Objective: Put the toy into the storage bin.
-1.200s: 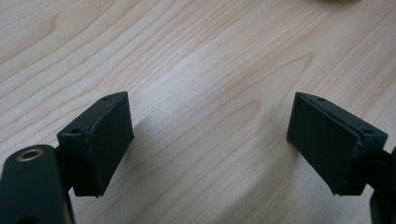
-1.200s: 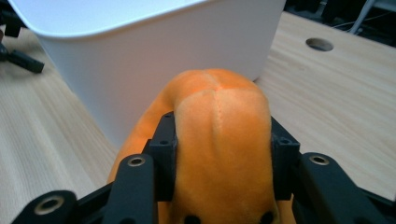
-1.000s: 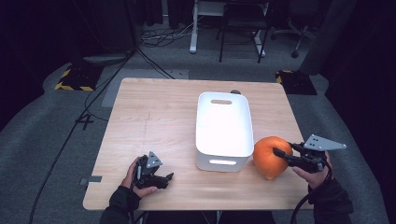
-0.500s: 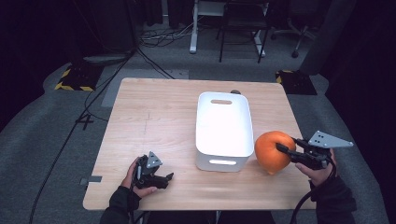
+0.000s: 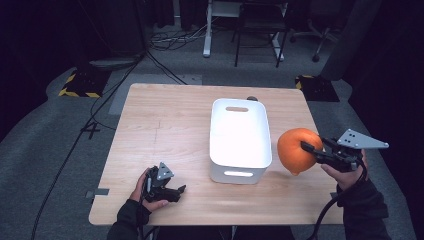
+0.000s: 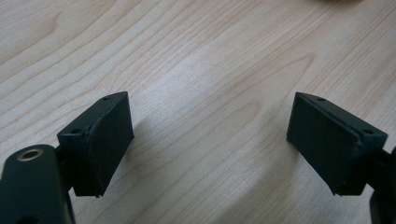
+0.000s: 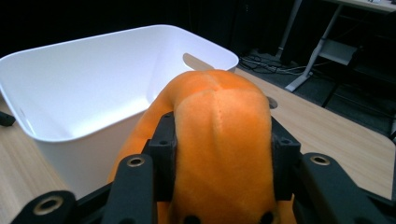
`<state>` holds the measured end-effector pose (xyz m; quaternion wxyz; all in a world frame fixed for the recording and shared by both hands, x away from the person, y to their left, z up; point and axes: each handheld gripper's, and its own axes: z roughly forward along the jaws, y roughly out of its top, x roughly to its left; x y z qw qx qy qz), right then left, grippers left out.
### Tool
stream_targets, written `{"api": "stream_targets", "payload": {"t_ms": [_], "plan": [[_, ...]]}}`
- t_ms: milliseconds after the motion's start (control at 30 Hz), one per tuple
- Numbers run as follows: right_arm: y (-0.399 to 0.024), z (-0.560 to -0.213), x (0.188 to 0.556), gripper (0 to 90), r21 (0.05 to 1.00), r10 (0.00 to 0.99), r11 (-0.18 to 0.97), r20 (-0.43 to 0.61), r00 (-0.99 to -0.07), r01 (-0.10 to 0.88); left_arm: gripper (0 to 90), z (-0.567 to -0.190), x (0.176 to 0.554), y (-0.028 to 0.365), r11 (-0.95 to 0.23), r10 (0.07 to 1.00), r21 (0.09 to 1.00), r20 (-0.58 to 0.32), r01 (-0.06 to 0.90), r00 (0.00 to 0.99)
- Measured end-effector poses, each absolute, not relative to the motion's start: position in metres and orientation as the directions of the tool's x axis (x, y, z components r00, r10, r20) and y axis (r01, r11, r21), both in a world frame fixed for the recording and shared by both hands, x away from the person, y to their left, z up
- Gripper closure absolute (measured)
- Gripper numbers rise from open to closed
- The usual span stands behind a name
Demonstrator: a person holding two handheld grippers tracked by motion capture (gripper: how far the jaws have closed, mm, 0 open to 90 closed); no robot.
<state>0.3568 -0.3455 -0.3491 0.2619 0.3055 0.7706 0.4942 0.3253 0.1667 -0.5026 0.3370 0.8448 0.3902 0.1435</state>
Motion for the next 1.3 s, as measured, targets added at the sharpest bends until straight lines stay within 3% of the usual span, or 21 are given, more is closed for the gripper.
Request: {"api": "stream_targets", "payload": {"t_ms": [1300], "plan": [[-0.322,-0.296,0.372,56.3,0.944,0.714,0.317,-0.17,-0.68,0.096,14.6,-0.503,0.325,0.167,-0.47,0.755,0.68,-0.02,0.562,0.655]]}}
